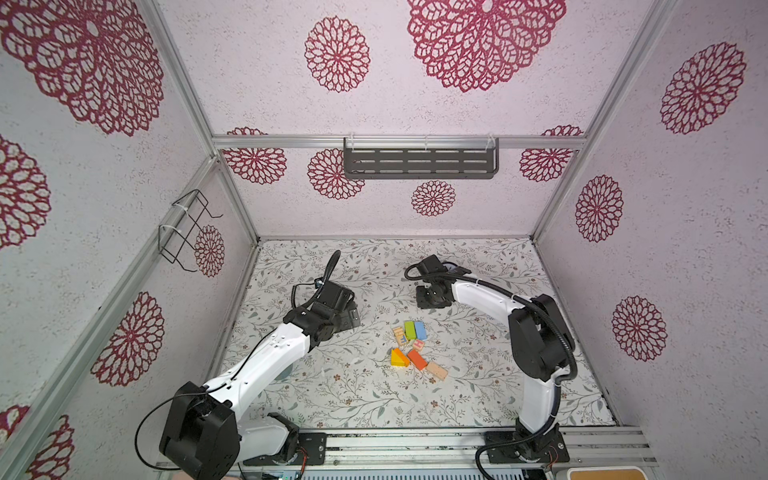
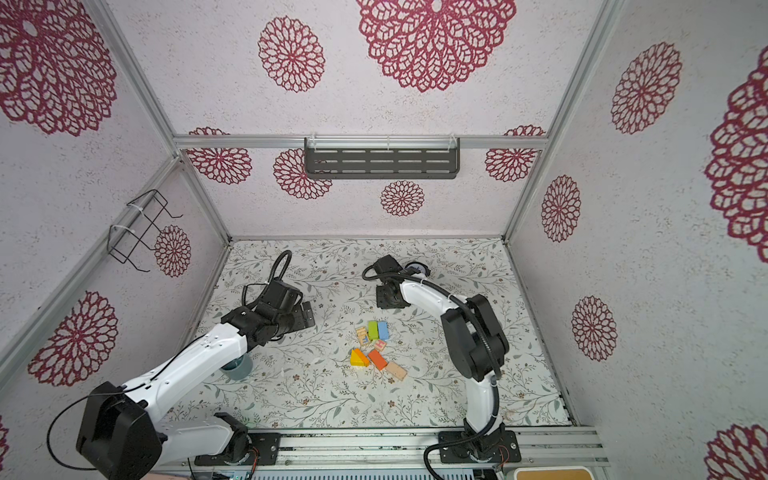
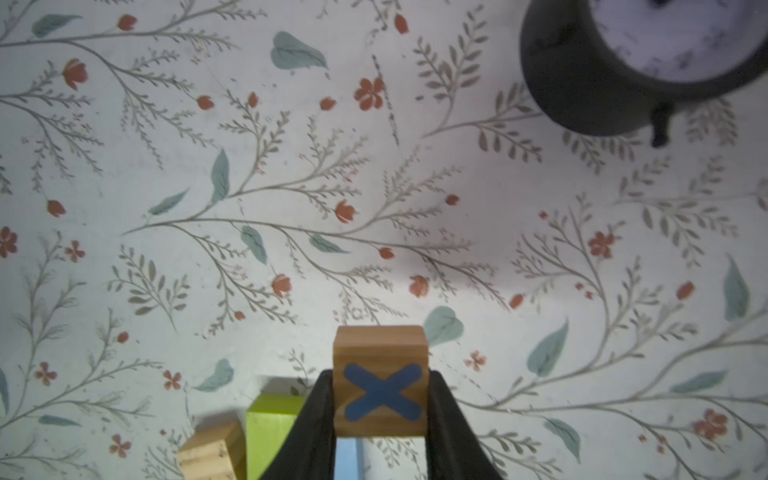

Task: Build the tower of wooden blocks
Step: 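Carry the blue-X block away from the pile and set it down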

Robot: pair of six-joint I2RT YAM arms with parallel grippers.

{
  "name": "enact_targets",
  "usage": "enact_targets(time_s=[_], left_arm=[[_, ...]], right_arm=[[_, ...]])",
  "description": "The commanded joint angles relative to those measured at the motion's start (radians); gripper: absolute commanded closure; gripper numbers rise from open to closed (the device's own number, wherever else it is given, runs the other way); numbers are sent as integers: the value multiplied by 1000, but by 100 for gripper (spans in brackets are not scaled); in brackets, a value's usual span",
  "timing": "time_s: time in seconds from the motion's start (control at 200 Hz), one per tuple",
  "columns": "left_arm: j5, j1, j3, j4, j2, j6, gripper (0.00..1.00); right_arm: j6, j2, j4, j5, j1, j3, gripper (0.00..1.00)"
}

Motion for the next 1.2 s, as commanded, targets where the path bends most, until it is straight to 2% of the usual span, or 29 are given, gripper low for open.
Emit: enact_targets(time_s=[0.0,0.14,0.255,0.49,0.795,1.196], left_arm=[[-13,1,-10,-24,-27,-11,3],[-26,4,-24,-31,-40,-18,3],[-22,3,-36,-29,-45,-21,3],[1,4,-57,-9,-49,-17,3],[5,1,-60,-14,-57,-12,3],[27,-1,-65,-1,-54,-17,3]], right_arm=[[-24,71,-59,-2,31,121,72],[-11,166,-100,9,50,248,72],[11,218,-126,62,61,320,72],[63,253,-97,79,61,341,72],[67,324,-108,67,61,388,69],[45,361,-130,54,60,423,51]])
